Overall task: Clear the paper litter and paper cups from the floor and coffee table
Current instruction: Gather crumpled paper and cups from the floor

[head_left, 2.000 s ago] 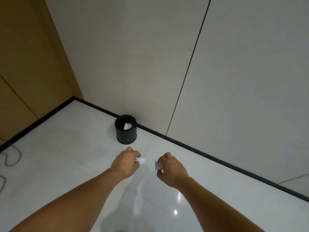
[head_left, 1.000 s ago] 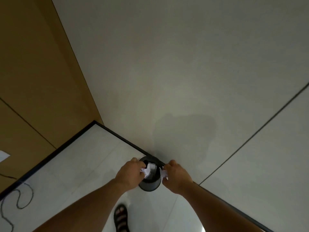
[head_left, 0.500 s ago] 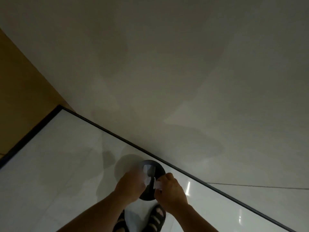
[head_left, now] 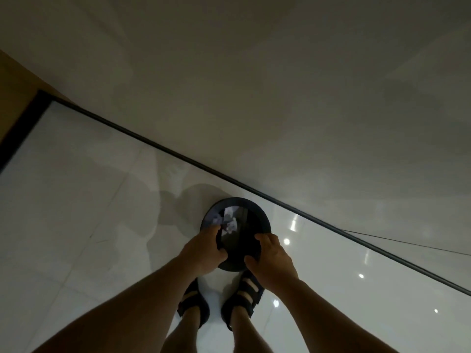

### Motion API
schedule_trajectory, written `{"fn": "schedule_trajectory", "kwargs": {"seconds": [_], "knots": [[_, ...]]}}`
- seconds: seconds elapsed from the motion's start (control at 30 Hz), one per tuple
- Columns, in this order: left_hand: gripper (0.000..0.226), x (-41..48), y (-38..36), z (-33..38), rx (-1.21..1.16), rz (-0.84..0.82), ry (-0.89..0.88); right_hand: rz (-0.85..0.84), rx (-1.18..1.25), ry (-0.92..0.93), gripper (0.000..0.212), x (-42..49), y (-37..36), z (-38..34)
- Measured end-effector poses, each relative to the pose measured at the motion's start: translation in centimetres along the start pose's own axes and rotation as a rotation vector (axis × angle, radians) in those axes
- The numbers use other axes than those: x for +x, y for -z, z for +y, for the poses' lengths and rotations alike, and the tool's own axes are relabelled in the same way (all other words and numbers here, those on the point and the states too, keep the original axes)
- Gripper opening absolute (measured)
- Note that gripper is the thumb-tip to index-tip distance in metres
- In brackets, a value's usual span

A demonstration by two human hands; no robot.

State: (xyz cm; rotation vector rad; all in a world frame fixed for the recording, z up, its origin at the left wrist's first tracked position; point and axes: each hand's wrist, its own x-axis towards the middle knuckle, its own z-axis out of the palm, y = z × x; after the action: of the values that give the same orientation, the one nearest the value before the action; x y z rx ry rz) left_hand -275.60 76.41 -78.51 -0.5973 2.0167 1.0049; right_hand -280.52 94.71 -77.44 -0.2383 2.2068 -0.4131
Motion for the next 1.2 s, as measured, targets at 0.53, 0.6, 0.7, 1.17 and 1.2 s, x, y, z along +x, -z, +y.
{"fn": "schedule_trajectory", "kwargs": {"seconds": [0.53, 0.6, 0.7, 1.17, 1.2], "knots": [[0.063, -17.1, 8.4, 14.4, 0.341, 0.149, -0.228, 0.249, 0.066, -0.025, 0.067, -16.0, 13.2, -4.7], [0.066, -19.4, 8.7, 16.5, 0.402, 0.123, -0.303, 0.296, 0.054, -0.08, 0.069, -19.2, 14.5, -4.5], [0.065, -22.6, 9.3, 19.6, 0.547, 0.1, -0.431, 0.387, 0.015, -0.145, 0.069, -24.3, 15.9, -4.1], [0.075, -39.1, -3.2, 32.6, 1.069, -0.103, -0.878, 0.734, 0.266, -0.561, 0.068, -50.0, 12.8, 3.8], [0.075, -40.6, -5.4, 33.3, 1.098, -0.117, -0.912, 0.754, 0.296, -0.595, 0.068, -52.0, 11.9, 5.1]]}}
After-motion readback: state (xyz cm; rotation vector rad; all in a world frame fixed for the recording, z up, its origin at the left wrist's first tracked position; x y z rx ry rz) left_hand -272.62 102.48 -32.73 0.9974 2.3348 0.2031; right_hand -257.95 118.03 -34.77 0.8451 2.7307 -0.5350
